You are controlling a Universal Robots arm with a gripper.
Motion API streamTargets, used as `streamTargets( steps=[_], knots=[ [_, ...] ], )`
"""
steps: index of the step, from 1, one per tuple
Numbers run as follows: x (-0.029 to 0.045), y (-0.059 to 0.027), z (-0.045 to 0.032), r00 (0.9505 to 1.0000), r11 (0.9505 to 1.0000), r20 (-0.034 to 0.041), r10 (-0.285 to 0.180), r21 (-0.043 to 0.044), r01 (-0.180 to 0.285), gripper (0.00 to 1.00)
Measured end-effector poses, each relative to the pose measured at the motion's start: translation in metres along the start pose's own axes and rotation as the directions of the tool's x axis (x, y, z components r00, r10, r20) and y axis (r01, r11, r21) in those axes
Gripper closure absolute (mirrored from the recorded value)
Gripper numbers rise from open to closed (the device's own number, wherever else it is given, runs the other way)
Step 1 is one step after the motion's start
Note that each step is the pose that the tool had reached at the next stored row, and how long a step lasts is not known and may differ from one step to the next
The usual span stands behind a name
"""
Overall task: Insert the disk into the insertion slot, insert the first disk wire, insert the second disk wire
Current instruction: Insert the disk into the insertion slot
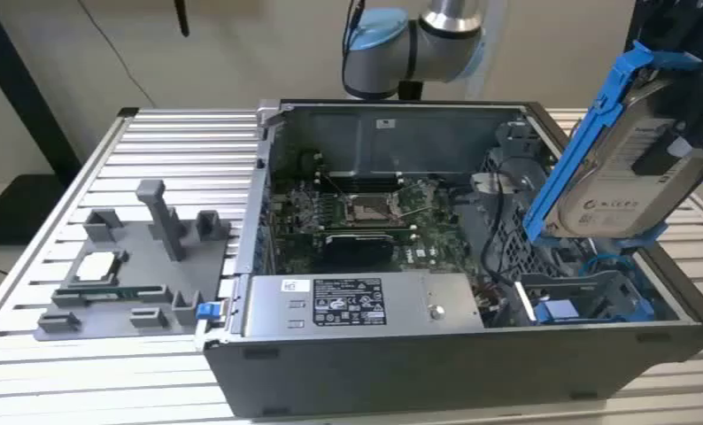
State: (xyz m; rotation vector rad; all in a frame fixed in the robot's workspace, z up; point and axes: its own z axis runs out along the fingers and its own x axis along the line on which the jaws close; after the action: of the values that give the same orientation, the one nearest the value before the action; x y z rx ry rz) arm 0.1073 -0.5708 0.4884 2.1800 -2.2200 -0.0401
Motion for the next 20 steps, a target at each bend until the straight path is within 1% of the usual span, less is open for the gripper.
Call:
streamTargets(
  steps=[14,16,20],
  knots=[
    [0.0000,0.0000,0.0003,1.0000,1.0000,-0.0001,0.000,0.0000,0.000,1.00],
    [0.0004,-0.0001,0.0020,1.0000,1.0000,-0.0001,0.000,0.0000,0.000,1.00],
    [0.0052,-0.0016,0.0087,1.0000,1.0000,0.0011,0.000,0.0000,0.000,1.00]
  ],
)
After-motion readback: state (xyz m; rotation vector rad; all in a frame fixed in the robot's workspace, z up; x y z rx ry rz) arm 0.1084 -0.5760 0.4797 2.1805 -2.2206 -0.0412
